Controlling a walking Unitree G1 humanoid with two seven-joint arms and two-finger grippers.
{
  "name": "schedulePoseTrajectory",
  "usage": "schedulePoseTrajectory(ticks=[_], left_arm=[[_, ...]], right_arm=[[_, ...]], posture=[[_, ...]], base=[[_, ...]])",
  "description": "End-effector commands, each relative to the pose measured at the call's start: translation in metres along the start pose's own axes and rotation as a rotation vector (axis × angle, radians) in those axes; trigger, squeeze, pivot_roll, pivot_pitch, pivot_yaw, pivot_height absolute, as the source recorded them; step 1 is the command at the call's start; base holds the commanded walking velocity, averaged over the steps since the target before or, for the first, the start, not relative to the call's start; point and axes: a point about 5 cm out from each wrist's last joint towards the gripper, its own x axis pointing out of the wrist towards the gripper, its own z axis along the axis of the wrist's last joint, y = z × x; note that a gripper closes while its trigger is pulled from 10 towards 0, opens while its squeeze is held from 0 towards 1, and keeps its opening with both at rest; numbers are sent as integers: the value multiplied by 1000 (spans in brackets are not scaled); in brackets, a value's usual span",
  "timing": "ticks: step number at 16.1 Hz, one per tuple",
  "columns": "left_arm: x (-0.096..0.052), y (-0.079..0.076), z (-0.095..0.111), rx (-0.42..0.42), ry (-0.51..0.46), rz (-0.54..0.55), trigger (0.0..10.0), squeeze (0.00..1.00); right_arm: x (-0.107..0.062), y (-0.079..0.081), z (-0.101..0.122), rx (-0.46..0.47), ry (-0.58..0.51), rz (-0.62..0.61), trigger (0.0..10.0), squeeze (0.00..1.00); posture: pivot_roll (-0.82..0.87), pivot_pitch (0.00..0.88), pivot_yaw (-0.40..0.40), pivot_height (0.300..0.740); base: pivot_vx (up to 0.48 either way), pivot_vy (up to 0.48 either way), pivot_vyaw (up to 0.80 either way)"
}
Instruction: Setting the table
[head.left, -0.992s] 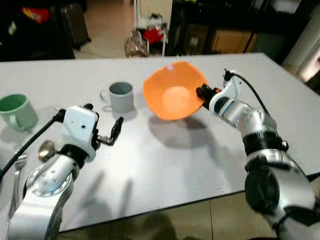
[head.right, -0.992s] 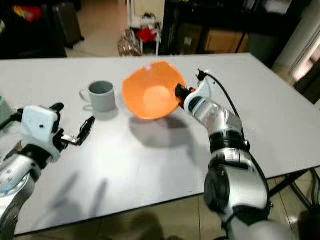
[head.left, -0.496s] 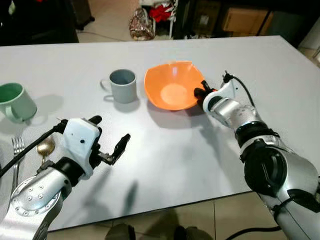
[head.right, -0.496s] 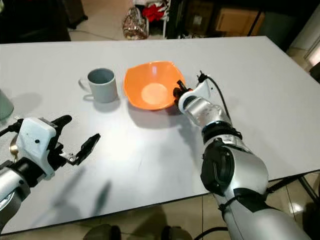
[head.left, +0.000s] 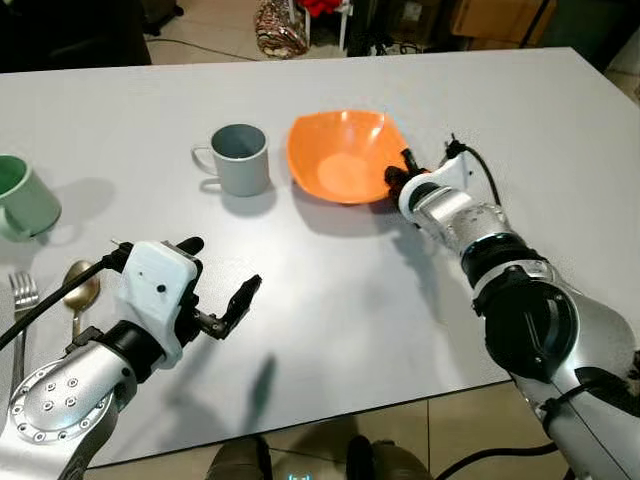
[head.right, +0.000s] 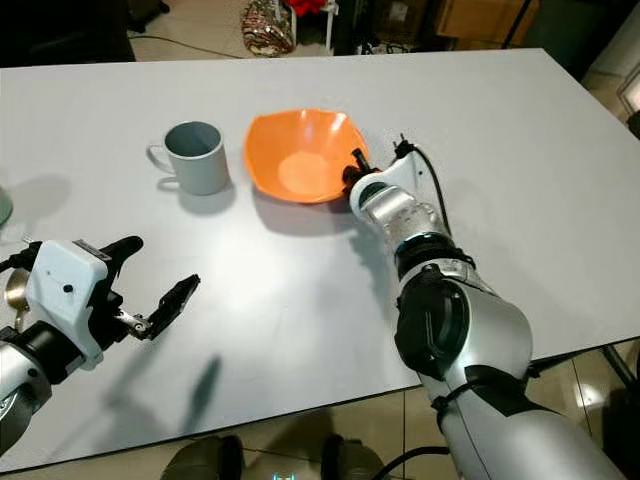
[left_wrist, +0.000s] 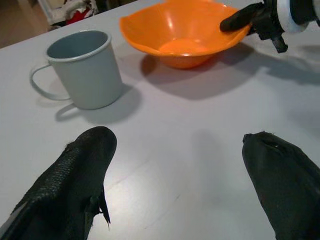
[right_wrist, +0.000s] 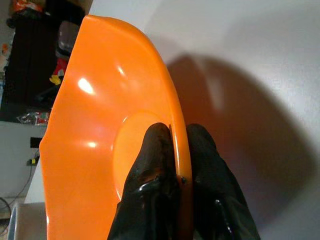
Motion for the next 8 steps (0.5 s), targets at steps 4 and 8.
schedulePoseTrajectory(ticks=[4,8], left_arm=[[-2,0,3,12,0,-2,10000,0],[3,1,5,14,-11,-4,10000,0]], right_arm=[[0,11,3,31,-8,26,10000,839],[-1,13,10,28,-13,35,10000,1000]], posture=[[177,206,-45,740],[166,183,-46,740]], base=[[0,0,0],[0,0,0]])
